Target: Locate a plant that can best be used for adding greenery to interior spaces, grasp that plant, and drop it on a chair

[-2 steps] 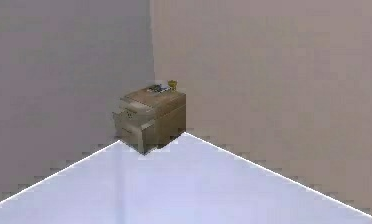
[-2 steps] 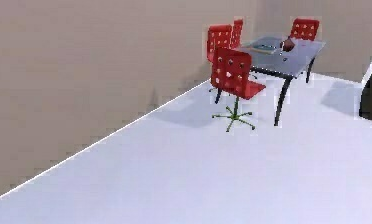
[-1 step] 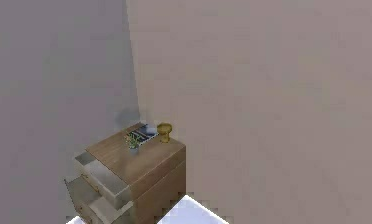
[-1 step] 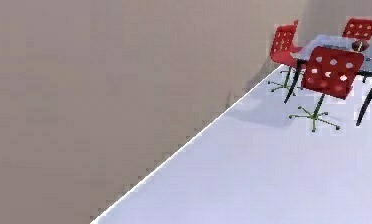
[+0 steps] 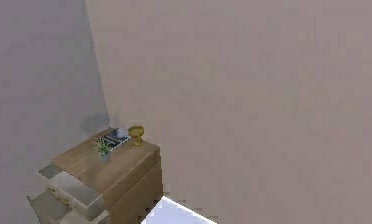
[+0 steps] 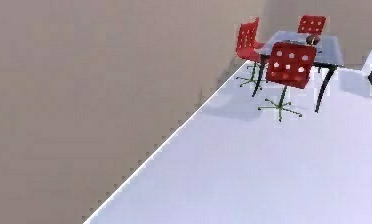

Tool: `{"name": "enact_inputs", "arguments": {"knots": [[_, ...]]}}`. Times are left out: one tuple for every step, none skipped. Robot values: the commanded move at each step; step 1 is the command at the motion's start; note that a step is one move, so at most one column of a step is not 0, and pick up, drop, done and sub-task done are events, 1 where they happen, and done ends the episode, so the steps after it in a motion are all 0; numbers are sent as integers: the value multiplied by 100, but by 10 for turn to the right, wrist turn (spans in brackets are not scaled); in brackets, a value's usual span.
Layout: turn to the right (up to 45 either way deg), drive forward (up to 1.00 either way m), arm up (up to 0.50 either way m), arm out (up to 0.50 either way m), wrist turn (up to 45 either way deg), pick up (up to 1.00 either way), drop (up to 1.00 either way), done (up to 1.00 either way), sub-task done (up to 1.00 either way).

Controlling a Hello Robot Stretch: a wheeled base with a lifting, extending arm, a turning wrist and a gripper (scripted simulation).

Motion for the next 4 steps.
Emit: {"name": "enact_inputs", "arguments": {"knots": [[0, 30, 0, 0, 0, 0, 0, 0, 0], [-450, 0, 0, 0, 0, 0, 0, 0, 0], [-450, 0, 0, 0, 0, 0, 0, 0, 0], [-300, 0, 0, 0, 0, 0, 0, 0, 0]]}}
